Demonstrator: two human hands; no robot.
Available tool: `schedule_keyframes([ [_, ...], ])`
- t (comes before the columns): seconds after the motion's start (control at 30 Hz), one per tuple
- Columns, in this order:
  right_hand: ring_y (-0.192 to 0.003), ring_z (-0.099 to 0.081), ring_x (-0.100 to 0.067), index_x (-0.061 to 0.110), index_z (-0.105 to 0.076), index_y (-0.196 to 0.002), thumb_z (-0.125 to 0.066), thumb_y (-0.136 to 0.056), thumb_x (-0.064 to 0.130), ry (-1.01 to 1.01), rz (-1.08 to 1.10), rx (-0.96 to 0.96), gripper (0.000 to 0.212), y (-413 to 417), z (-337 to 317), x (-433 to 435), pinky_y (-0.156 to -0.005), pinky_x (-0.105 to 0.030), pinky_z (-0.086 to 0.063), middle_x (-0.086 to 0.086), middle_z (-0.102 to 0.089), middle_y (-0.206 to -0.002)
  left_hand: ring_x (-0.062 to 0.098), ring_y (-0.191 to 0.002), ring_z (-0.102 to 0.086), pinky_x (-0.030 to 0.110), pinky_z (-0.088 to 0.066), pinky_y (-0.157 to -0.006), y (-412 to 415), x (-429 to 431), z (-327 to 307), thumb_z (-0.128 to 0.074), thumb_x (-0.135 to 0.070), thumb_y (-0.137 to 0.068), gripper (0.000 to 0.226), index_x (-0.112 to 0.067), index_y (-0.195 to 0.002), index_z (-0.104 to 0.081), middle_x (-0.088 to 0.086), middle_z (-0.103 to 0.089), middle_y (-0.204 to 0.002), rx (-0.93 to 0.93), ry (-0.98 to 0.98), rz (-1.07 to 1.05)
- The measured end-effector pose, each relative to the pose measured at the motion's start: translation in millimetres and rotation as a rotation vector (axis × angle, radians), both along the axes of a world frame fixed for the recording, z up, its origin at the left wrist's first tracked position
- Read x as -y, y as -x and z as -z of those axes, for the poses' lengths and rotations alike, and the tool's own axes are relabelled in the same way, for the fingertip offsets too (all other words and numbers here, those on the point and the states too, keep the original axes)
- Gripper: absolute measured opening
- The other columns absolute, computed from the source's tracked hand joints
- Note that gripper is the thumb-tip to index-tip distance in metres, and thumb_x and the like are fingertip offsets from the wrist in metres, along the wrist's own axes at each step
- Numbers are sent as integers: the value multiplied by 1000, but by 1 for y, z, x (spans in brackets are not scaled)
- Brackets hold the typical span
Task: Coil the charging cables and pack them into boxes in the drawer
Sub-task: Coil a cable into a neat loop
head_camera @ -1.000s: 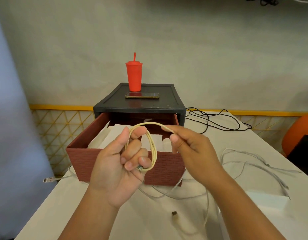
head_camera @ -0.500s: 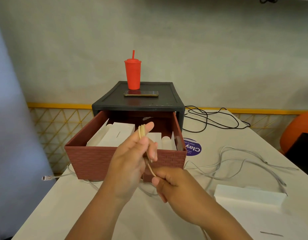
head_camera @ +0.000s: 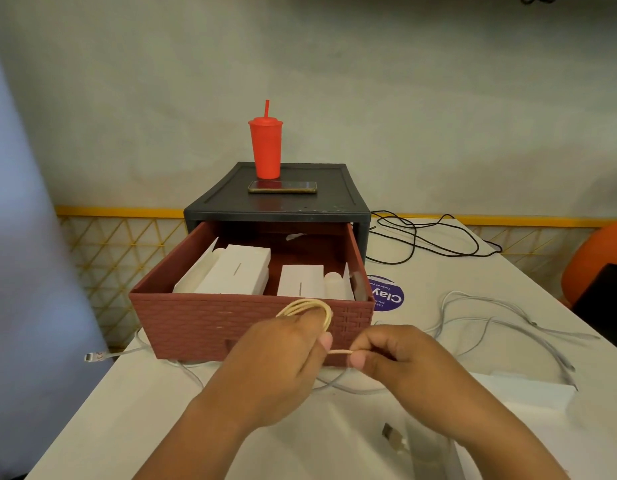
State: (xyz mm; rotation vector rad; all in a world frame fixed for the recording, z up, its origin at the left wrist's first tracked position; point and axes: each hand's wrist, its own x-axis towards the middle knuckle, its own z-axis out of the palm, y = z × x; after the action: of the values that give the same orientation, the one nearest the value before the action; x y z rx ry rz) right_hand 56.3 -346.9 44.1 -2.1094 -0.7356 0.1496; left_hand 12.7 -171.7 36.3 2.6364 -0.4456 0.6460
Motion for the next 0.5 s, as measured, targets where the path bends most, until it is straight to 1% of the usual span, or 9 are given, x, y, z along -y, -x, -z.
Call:
schedule_keyframes([
  [0.07,-57,-47,1,32,-62,-64,-62,-86,27,19,8,44,23,-1,-3,3,-55,-14,-36,16,-56,-61,11,-64,-48,29,-38,-56,1,-1,2,-27,-57,-87,35,-27,-80,-44,-9,-48,-69,-32,-13,43],
  [0.13,-59,-49,2,34,-60,-63,-62,-86,28,53,6,96,24,-1,-6,4,-57,-12,-38,18,-58,-63,11,-61,-47,28,-36,-54,1,0,3,-35,-56,-85,32,-28,-71,-43,-10,-46,-63,-97,9,68],
  [0.17,-61,-49,2,34,-60,-64,-62,-86,28,56,8,118,23,-1,-7,4,-58,-11,-39,18,-58,-65,10,-59,-47,27,-35,-54,1,-1,4,-38,-52,-85,30,-29,-68,-43,-11,-46,-60,-134,70,81],
  [0.23,-63,-51,2,33,-61,-67,-61,-87,26,37,5,160,21,-2,-9,4,-59,-11,-39,19,-59,-67,6,-56,-44,28,-36,-54,0,-2,4,-41,-52,-84,33,-25,-67,-47,-13,-46,-58,-215,282,126],
  [0.3,-68,-53,-1,35,-63,-71,-59,-89,27,-6,-11,199,20,-4,-9,4,-58,-13,-40,19,-61,-72,2,-56,-44,27,-40,-55,2,-1,0,-42,-56,-79,38,-21,-69,-53,-12,-47,-58,-297,496,161],
  [0.37,-79,-59,-3,35,-67,-81,-53,-91,34,-89,-45,224,17,-4,-6,2,-66,-16,-45,18,-65,-82,1,-48,-42,20,-44,-56,6,1,-7,-49,-48,-78,30,-25,-61,-57,-10,-44,-49,-400,738,212],
  [0.43,-89,-62,-6,35,-65,-97,-42,-90,46,-178,-93,266,26,-1,-1,-3,-74,-19,-48,18,-67,-90,4,-40,-33,20,-45,-56,10,5,-12,-49,-34,-81,30,-26,-53,-55,-11,-34,-42,-558,1016,300],
  [0.47,-88,-62,-7,32,-64,-99,-39,-89,49,-229,-114,270,32,1,2,-6,-74,-18,-48,16,-67,-90,5,-38,-30,20,-44,-54,13,7,-14,-47,-31,-81,31,-25,-51,-53,-11,-31,-41,-613,1143,344],
  [0.5,-84,-62,-6,26,-65,-96,-38,-90,49,-293,-128,247,36,3,4,-9,-71,-16,-47,14,-67,-87,5,-37,-27,21,-44,-52,14,9,-15,-47,-30,-81,30,-23,-51,-53,-10,-29,-41,-652,1257,375],
])
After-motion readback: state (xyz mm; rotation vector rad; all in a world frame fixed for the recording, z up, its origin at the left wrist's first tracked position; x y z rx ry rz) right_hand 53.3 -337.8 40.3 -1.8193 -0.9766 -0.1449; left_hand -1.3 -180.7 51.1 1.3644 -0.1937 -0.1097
